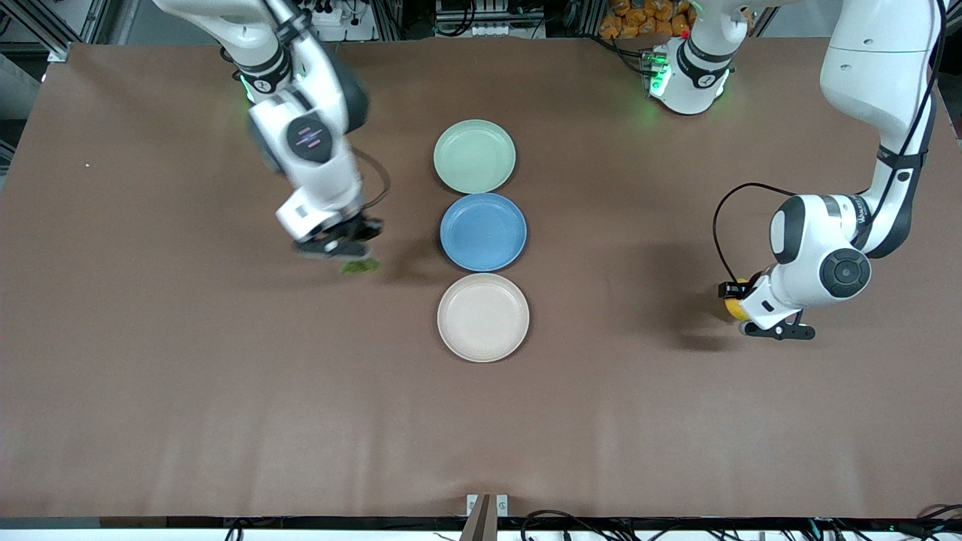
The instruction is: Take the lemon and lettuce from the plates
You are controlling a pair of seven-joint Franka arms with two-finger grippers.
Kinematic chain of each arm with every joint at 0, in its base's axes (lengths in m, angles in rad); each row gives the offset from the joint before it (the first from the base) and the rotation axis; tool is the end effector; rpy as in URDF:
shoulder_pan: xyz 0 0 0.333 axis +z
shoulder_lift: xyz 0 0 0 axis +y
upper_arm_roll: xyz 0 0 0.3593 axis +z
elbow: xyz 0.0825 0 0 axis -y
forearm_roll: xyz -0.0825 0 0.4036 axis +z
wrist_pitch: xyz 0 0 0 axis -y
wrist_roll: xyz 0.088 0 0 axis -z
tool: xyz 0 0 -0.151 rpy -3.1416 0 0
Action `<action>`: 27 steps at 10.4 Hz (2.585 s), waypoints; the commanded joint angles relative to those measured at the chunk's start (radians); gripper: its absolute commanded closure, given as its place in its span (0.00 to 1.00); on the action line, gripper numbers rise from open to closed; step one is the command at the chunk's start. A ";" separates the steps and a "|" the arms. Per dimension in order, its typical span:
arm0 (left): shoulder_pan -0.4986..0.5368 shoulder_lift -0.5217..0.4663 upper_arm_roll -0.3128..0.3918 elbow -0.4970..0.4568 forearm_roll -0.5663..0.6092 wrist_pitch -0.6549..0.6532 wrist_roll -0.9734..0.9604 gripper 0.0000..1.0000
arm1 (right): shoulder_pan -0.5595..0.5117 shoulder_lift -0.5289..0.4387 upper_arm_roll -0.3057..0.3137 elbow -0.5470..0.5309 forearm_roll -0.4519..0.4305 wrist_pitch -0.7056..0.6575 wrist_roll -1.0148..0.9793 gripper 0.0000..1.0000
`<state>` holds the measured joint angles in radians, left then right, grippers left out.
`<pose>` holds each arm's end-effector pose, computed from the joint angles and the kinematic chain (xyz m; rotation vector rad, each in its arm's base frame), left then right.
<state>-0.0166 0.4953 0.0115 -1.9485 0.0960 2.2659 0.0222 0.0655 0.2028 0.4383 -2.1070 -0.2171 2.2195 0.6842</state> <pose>0.6260 0.0024 0.1897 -3.0538 0.1471 0.2737 0.5184 0.2662 0.3100 3.0356 -0.0730 -0.0124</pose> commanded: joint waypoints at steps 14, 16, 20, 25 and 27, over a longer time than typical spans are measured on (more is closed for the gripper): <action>-0.003 -0.521 -0.131 0.040 -0.039 -0.256 -0.090 0.00 | -0.214 -0.057 -0.194 0.258 0.132 -0.285 -0.364 0.00; -0.006 -0.517 -0.130 0.176 -0.109 -0.349 -0.090 0.00 | -0.213 -0.127 -0.190 0.271 0.147 -0.297 -0.367 0.00; -0.010 -0.483 -0.130 0.350 -0.128 -0.488 -0.048 0.00 | -0.213 -0.169 -0.184 0.480 0.153 -0.568 -0.432 0.00; -0.002 -0.488 -0.128 0.349 -0.128 -0.488 -0.044 0.00 | -0.145 -0.227 -0.325 0.591 0.274 -0.704 -0.583 0.00; -0.002 -0.489 -0.128 0.350 -0.128 -0.490 -0.045 0.00 | -0.142 -0.238 -0.351 0.594 0.274 -0.721 -0.632 0.00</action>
<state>-0.0254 0.0011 -0.1152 -1.6239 -0.0075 1.8024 -0.0482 -0.0935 -0.0139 0.1272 -1.5135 0.0292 1.5217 0.1031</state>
